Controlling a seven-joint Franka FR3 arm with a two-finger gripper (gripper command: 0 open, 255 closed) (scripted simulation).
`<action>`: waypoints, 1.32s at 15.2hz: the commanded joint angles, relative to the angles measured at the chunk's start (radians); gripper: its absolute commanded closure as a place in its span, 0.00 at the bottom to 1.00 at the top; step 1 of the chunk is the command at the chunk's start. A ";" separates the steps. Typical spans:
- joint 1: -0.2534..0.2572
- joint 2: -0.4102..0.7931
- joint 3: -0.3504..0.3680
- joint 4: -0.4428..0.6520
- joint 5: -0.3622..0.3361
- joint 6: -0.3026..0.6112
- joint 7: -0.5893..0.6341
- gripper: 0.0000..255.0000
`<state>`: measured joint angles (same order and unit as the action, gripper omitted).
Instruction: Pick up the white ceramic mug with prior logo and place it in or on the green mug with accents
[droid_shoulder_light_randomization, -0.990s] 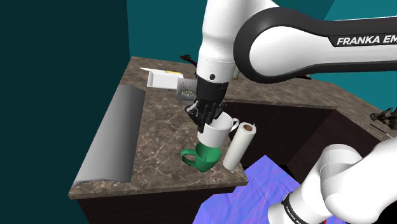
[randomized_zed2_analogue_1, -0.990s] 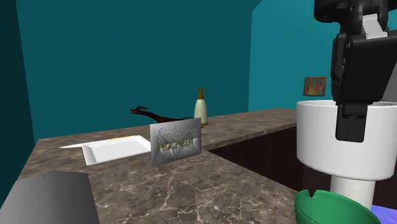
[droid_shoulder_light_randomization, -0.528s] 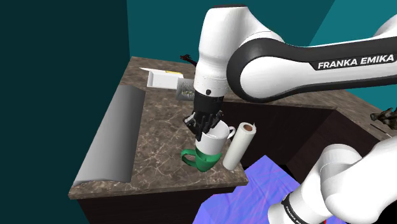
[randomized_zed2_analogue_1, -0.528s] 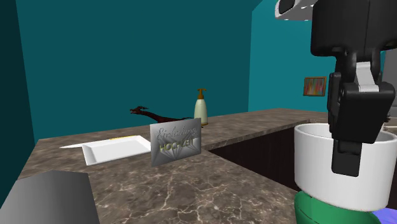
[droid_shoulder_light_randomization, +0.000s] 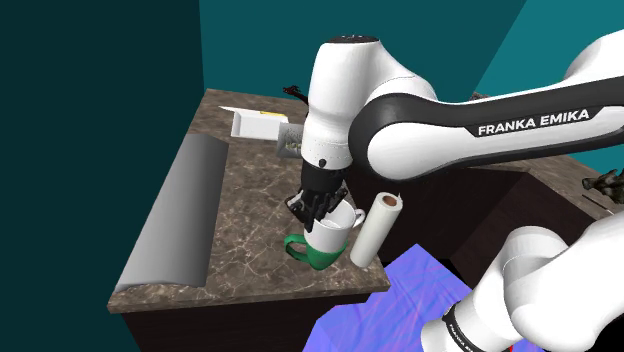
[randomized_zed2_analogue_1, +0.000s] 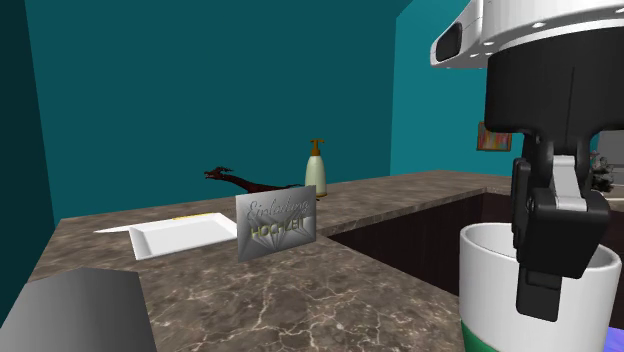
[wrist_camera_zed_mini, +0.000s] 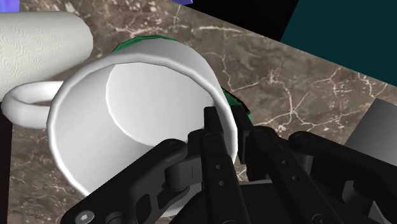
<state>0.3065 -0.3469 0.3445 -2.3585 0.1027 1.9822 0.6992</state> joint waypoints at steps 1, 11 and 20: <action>0.000 0.002 0.000 -0.003 0.000 0.002 0.000 1.00; 0.000 0.002 0.000 -0.003 0.000 0.002 0.000 0.00; -0.002 -0.021 -0.011 0.106 -0.002 -0.129 -0.002 0.00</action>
<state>0.3044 -0.3683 0.3332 -2.2542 0.1008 1.8542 0.6968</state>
